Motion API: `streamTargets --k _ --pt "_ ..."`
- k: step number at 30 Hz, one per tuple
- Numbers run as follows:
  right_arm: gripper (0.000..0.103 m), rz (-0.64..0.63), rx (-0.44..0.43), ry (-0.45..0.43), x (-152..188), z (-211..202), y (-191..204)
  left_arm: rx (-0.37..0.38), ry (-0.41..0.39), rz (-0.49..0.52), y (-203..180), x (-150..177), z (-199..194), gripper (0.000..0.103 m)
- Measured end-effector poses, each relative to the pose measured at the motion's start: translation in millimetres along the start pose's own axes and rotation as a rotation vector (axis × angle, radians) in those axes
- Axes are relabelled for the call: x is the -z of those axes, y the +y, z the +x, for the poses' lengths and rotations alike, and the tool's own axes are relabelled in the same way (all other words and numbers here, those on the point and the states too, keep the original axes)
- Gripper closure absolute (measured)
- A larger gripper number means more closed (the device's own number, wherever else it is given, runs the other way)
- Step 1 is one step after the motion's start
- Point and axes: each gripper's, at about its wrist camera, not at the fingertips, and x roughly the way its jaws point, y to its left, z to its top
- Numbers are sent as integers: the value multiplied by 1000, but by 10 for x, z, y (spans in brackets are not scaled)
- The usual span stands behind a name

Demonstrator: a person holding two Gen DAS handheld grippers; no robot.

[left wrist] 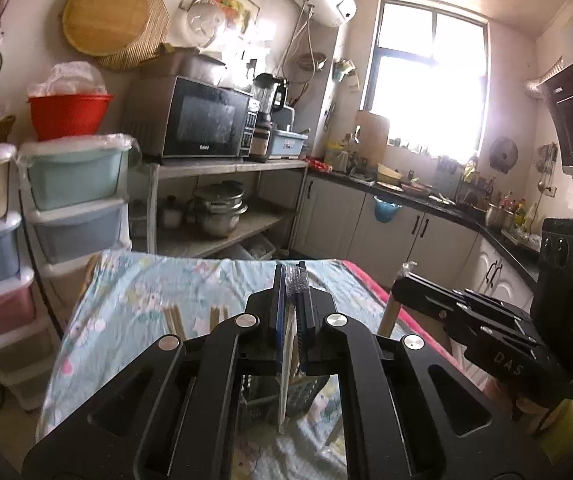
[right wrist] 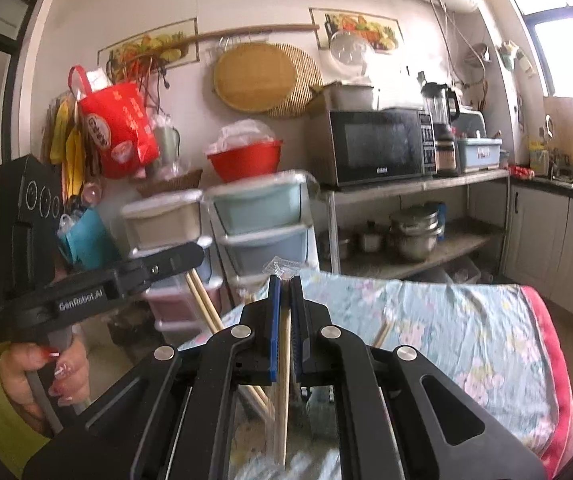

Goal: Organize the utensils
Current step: 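Lower the chopsticks into the caddy compartments with both grippers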

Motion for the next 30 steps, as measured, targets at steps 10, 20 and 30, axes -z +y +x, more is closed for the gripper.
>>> streamTargets --k 10,20,30 --pt "98 -8 40 -72 -301 51 -123 -4 -13 2 9 -225 129 100" --pt "98 8 96 -140 -455 140 -307 -32 -29 -18 86 -373 273 100" --pt "98 35 143 -130 -343 358 -478 -61 1 -54 256 -264 513 100"
